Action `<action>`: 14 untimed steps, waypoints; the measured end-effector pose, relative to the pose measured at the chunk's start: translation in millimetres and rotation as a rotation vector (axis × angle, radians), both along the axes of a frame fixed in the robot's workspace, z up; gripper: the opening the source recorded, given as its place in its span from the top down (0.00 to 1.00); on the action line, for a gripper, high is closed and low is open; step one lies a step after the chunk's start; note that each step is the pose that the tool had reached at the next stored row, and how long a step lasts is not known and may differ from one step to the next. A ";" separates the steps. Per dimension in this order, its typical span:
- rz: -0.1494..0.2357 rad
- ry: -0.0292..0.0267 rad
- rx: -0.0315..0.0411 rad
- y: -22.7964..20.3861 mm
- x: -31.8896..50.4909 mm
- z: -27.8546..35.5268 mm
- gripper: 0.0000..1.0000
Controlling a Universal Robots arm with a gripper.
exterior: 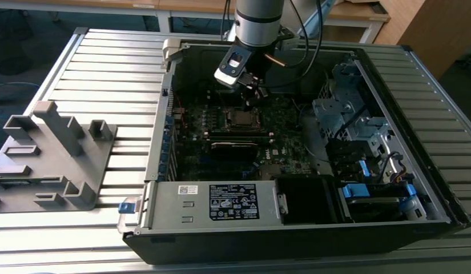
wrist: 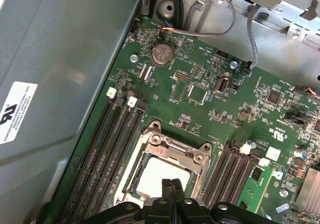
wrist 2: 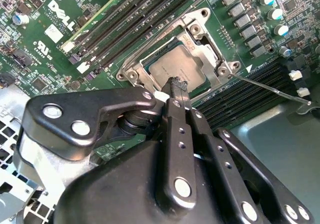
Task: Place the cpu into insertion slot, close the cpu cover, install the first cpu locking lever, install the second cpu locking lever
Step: 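Close the cpu cover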
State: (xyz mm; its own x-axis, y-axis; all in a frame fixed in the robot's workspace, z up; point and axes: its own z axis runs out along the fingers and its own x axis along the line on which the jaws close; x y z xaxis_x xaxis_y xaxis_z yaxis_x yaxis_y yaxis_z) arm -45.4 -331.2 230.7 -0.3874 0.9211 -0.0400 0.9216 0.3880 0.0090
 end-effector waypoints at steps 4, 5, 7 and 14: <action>0.032 0.0000 -0.0001 0.0 0.0 0.0 0.90; 0.045 0.0000 0.0000 0.0 0.0 -0.1 0.90; 0.069 0.0000 0.0000 0.0 0.0 -0.1 0.90; 0.080 0.0000 0.0000 0.0 0.0 -0.1 0.90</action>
State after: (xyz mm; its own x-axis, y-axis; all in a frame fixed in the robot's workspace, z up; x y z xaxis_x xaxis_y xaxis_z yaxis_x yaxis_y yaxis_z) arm -45.4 -331.2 230.5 -0.4597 0.8872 -0.0400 0.8877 0.4604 0.0090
